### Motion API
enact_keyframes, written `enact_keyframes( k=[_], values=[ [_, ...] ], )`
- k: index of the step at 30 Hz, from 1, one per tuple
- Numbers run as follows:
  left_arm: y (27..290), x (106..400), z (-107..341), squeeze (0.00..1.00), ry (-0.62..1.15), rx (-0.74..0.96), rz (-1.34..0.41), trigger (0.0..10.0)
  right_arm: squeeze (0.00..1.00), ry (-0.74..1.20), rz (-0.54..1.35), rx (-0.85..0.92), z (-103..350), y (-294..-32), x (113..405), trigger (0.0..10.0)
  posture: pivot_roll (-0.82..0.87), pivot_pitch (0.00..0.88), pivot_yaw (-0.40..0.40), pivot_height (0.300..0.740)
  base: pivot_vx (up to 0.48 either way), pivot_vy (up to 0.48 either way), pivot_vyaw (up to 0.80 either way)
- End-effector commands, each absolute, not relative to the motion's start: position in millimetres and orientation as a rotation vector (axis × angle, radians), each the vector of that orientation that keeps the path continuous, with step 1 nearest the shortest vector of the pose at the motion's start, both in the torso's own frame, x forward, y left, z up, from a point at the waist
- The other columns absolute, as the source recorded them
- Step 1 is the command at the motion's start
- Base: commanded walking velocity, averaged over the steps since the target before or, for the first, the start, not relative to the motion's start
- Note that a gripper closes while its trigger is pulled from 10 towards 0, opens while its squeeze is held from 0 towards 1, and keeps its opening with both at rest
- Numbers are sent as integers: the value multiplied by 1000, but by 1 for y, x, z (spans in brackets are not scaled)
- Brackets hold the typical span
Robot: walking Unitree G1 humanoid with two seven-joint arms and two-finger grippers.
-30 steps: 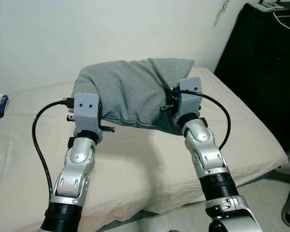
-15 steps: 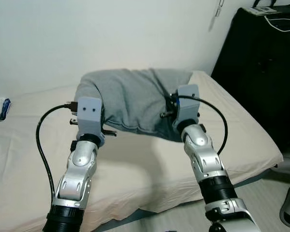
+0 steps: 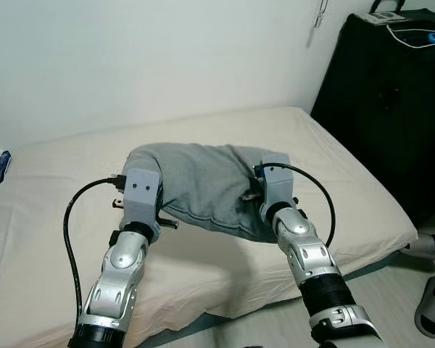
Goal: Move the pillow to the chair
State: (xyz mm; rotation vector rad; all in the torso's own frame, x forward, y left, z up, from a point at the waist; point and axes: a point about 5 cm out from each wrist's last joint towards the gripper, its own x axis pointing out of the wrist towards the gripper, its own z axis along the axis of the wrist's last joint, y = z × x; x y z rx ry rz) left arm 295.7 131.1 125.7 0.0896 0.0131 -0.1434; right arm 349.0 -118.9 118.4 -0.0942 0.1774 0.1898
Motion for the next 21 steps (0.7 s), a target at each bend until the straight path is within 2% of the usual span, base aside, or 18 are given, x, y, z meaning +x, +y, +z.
enact_keyframes(
  k=[1, 7, 12, 21],
  values=[
    [120, 294, 127, 0, -13, 97, -204, 10000, 0, 155, 230, -105, 124, -107, 349, 10000, -21, 108, -34, 740, 0, 0, 0],
    [118, 293, 126, 0, -17, 98, -208, 10000, 0, 155, 233, -105, 124, -106, 350, 10000, -19, 108, -35, 740, 0, 0, 0],
    [119, 293, 126, 0, -17, 99, -210, 10000, 0, 149, 256, -94, 124, -105, 349, 10000, -19, 108, -35, 740, 0, 0, -531],
    [118, 294, 126, 0, -21, 104, -215, 10000, 0, 154, 247, -98, 124, -106, 349, 10000, -19, 109, -33, 740, 0, 0, -800]
  ],
)
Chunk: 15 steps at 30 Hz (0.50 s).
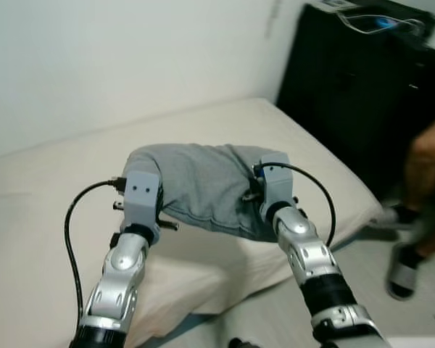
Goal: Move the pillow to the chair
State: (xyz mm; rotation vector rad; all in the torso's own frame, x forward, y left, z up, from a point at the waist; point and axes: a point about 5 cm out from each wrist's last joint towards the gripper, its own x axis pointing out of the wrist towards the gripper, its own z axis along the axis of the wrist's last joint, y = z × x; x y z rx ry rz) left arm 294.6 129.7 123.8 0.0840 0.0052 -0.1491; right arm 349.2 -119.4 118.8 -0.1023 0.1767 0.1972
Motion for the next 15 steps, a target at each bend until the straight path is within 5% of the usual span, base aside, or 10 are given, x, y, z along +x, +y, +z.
enact_keyframes(
  k=[1, 15],
  values=[
    [118, 294, 126, 0, -21, 104, -215, 10000, 0, 154, 247, -98, 124, -106, 349, 10000, -19, 109, -33, 740, 0, 0, -800],
    [118, 294, 126, 0, -17, 103, -208, 10000, 0, 159, 243, -99, 124, -108, 350, 10000, -21, 112, -36, 740, 0, 0, -800]
  ],
)
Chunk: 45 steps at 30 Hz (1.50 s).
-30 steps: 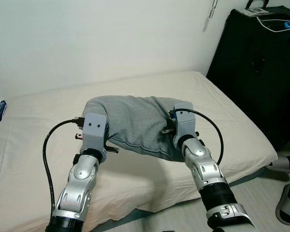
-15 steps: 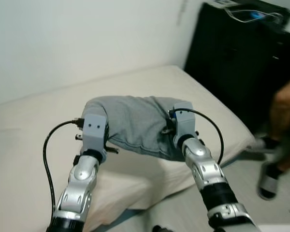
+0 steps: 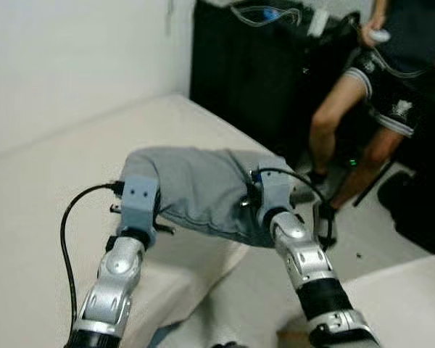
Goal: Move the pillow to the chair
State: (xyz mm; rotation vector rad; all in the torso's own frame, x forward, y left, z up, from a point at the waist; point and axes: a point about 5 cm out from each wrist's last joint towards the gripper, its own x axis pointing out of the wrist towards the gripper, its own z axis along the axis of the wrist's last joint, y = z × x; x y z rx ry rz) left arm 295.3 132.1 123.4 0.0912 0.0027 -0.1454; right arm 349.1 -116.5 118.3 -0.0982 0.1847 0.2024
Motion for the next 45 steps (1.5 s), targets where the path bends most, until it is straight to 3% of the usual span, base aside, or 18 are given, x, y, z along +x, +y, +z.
enact_keyframes(
  k=[1, 45],
  values=[
    [118, 294, 125, 0, -17, 103, -206, 10000, 0, 159, 243, -100, 124, -108, 350, 10000, -21, 112, -36, 740, 0, 0, -800],
    [120, 294, 122, 0, -2, 104, -197, 10000, 0, 167, 239, -108, 123, -108, 351, 10000, -24, 100, -37, 740, 0, 0, -800]
  ],
)
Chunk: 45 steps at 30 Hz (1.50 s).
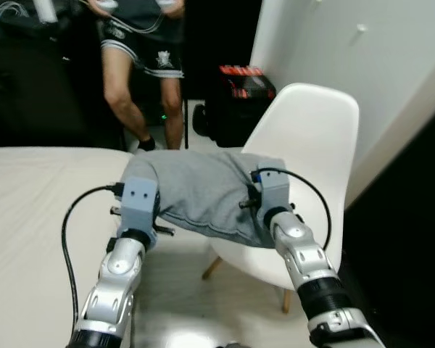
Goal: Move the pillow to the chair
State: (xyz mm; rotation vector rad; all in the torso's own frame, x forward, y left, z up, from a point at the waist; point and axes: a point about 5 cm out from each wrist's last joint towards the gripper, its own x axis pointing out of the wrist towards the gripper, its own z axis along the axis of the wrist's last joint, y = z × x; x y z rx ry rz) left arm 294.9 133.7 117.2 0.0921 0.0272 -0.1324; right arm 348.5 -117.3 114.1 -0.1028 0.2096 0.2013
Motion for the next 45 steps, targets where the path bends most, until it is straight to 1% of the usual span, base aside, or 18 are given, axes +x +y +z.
enact_keyframes(
  k=[1, 14, 22, 45],
  values=[
    [120, 294, 122, 0, -2, 104, -197, 10000, 0, 167, 239, -108, 123, -108, 351, 10000, -24, 100, -37, 740, 0, 0, -800],
    [119, 294, 120, 0, 3, 105, -196, 10000, 0, 168, 241, -108, 123, -108, 351, 10000, -27, 95, -38, 740, 0, 0, -800],
    [119, 295, 120, 0, 9, 102, -191, 10000, 0, 177, 224, -66, 123, -109, 351, 10000, -29, 105, -36, 740, 0, 0, -800],
    [118, 297, 121, 0, 8, 75, -166, 10000, 0, 182, 211, -53, 122, -108, 350, 10000, -27, 116, -31, 740, 0, 0, -800]
  ],
)
